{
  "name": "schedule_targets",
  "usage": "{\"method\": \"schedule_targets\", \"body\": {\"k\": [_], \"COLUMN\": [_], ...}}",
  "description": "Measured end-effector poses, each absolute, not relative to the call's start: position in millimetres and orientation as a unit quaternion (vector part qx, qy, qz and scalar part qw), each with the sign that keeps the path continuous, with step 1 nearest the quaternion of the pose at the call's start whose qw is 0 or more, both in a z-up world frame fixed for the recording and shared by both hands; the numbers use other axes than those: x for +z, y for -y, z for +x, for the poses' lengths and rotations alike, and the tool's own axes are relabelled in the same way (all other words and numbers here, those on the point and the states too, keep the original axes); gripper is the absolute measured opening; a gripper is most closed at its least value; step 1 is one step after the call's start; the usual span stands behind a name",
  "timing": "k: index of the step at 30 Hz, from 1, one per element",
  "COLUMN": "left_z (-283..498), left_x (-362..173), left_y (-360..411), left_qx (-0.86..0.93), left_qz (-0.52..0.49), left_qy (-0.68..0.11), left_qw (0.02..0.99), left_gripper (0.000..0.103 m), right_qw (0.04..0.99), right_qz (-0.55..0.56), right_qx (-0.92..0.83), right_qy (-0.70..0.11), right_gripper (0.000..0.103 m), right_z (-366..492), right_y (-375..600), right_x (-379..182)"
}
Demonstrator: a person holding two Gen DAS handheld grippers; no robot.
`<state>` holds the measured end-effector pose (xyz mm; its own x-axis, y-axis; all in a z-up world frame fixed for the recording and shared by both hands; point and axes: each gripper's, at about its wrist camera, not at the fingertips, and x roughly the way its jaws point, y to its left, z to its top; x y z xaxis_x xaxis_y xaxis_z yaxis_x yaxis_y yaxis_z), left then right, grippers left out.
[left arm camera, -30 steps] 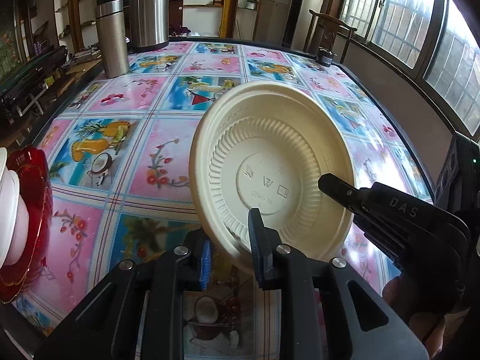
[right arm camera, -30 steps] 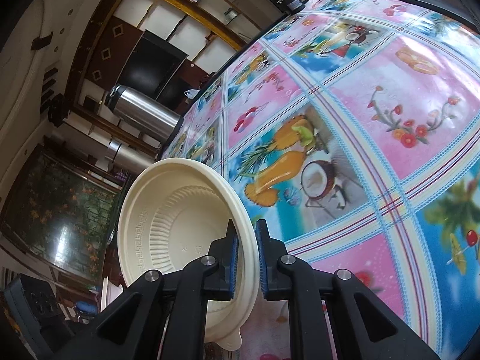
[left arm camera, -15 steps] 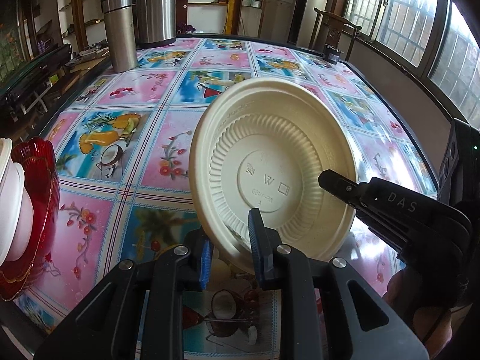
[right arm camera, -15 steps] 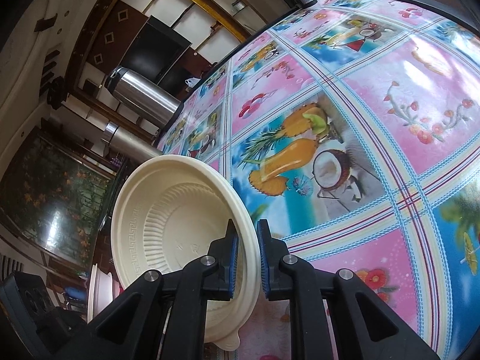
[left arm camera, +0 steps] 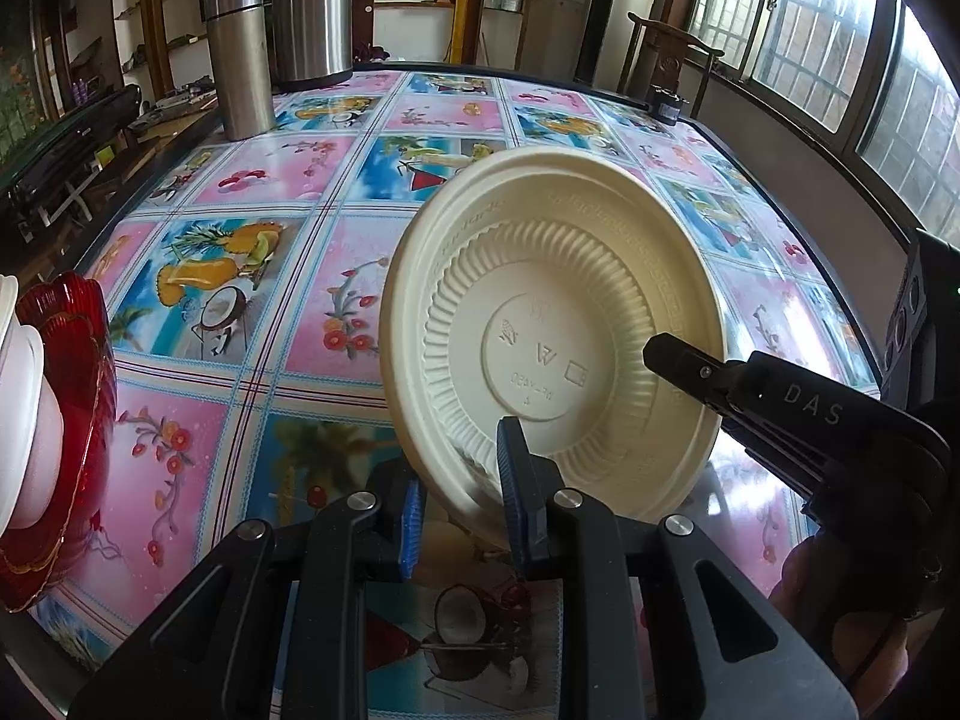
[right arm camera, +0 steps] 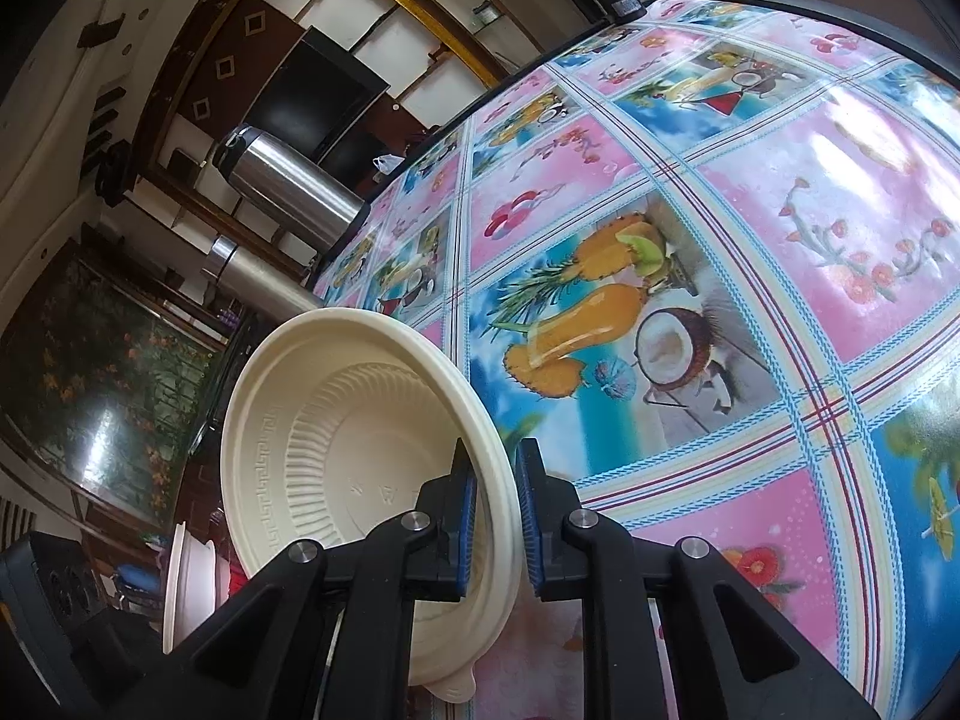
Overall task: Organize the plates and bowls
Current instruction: 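Lift the small beige bowl with both grippers toward the red stack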
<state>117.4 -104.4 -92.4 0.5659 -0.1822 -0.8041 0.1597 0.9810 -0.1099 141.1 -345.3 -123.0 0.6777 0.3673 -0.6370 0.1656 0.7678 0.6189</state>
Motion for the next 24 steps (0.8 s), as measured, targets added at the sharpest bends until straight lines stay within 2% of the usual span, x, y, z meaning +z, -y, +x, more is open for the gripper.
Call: {"method": "schedule_targets", "body": {"k": [24], "left_z": [116.6], "left_x": [-93.5], "left_y": [103.1], "left_qx": [-0.098], "left_qz": [-0.014], "left_qy": [-0.455], "left_qw": [0.885], "left_gripper": [0.021], "right_qw": [0.852], "right_qz": [0.335], "right_qx": [0.059], "right_qy": [-0.397], "right_gripper": [0.018], "right_z": [141.7], "right_y": [345.5], "right_x": [-122.4]}}
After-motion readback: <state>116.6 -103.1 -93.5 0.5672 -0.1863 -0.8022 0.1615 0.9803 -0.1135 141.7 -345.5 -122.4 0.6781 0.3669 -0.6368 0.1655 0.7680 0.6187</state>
